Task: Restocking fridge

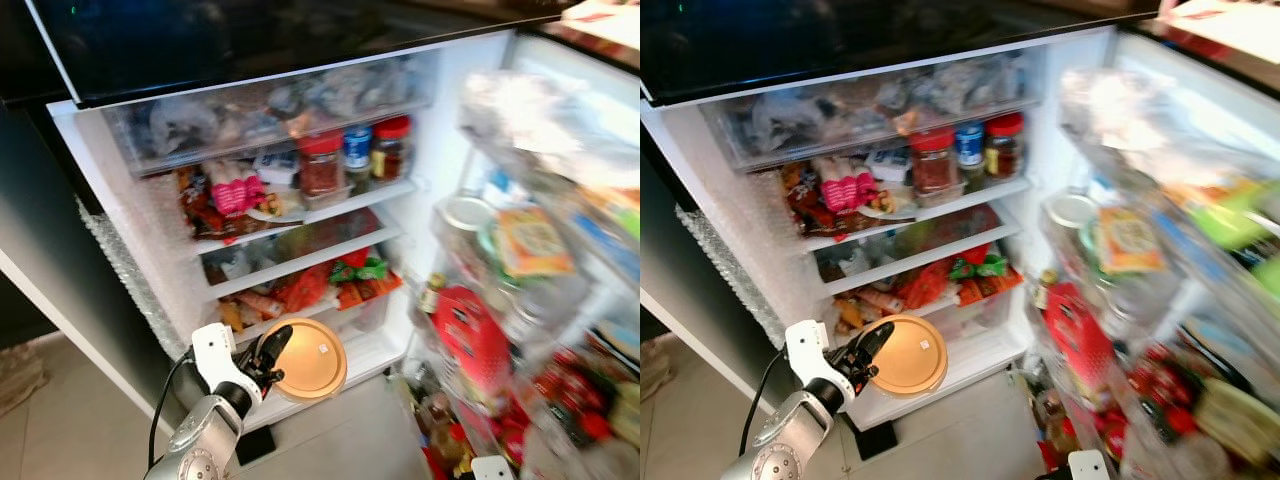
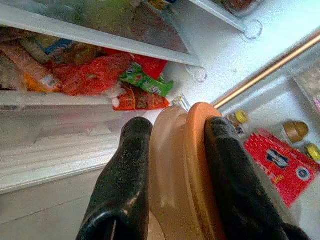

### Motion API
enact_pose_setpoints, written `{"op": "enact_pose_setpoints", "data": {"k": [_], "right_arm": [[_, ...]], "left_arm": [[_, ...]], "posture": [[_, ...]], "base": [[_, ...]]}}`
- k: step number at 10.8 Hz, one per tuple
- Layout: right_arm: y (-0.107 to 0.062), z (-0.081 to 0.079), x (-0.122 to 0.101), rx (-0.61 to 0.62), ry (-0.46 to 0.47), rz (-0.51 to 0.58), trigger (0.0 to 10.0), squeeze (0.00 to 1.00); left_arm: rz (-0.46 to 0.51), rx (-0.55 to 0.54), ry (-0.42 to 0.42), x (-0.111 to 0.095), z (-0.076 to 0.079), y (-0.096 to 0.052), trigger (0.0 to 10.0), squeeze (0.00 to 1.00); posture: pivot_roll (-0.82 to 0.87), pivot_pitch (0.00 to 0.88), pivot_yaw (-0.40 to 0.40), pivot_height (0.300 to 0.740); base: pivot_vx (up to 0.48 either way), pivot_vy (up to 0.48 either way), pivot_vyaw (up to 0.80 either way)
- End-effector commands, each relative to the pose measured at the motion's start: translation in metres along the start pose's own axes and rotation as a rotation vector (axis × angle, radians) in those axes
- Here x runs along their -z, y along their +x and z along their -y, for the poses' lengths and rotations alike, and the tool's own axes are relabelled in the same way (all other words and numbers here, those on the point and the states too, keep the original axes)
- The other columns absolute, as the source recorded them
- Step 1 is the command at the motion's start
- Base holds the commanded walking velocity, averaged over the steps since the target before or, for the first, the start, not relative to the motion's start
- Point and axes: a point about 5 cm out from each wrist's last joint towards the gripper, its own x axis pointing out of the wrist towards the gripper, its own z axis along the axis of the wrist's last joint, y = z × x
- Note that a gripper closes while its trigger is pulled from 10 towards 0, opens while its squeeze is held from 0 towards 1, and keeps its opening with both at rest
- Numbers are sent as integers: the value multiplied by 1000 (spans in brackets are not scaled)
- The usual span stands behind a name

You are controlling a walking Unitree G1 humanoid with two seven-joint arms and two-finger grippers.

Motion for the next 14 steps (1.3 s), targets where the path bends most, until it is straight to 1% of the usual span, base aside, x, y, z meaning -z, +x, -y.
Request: {"op": "enact_pose_setpoints", "data": {"k": [1,4,14], "right_arm": [[0,1,-5,4,-13,17,10000,0],[1,1,-5,3,-33,7,10000,0],[1,-1,-6,-25,-46,6,10000,0]], "left_arm": [[11,16,-14,-2,5,2,10000,0],[7,17,0,-2,5,2,10000,0],[-2,36,18,0,9,4,10000,0]], "posture": [[6,0,17,740],[9,0,17,740],[11,0,19,740]], "base": [[270,0,0],[273,0,0],[275,0,0]]}}
